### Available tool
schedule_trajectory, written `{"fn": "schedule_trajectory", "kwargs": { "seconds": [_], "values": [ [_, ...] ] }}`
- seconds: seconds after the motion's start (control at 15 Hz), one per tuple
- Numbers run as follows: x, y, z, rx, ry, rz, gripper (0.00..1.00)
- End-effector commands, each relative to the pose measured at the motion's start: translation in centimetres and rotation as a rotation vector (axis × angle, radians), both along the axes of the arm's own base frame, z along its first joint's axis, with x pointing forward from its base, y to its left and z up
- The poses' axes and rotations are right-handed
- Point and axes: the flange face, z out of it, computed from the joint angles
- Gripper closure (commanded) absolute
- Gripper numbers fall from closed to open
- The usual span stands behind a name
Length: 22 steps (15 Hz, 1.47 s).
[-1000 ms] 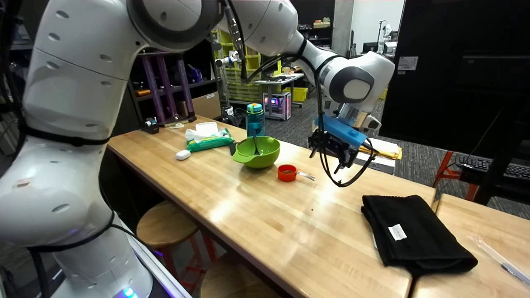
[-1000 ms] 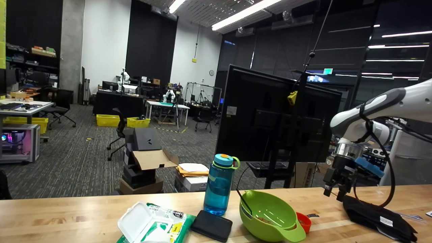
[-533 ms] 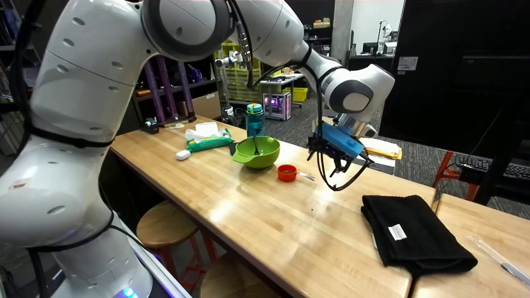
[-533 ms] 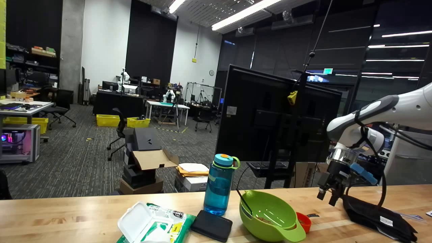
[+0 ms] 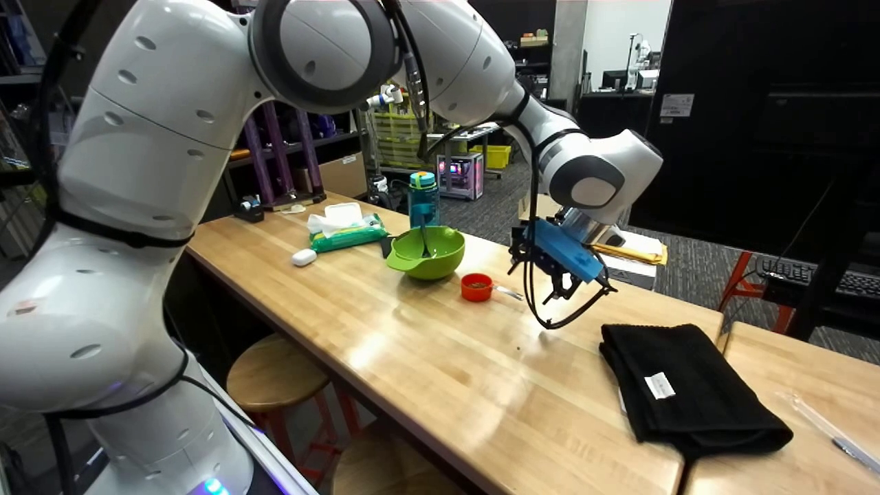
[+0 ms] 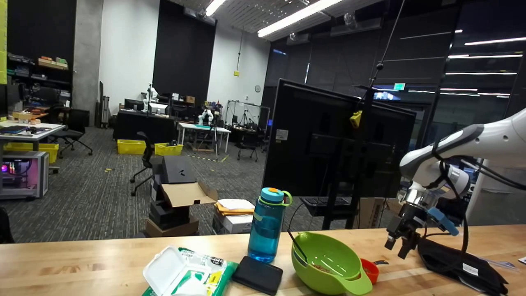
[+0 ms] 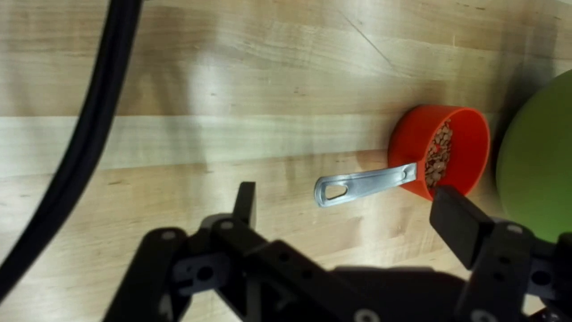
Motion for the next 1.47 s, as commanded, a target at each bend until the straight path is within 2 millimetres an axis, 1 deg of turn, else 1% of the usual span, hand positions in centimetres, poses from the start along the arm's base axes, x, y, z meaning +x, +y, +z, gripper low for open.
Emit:
{"fn": "schedule_trajectory", "kwargs": {
  "seconds": [0.0,0.4,0.67,0.93,1.4],
  "values": [
    [-0.3,0.1,-1.1,0.054,-0.031,0.011,0.0],
    [0.3,1.4,-2.7,0.113,-0.045,0.035,0.0],
    [0.7,2.2,-2.9,0.14,-0.064,0.047,0.0],
    [0.8,2.3,-2.7,0.157,-0.092,0.054,0.0],
    [0.3,1.6,-2.9,0.205,-0.128,0.035,0.0]
  ]
}}
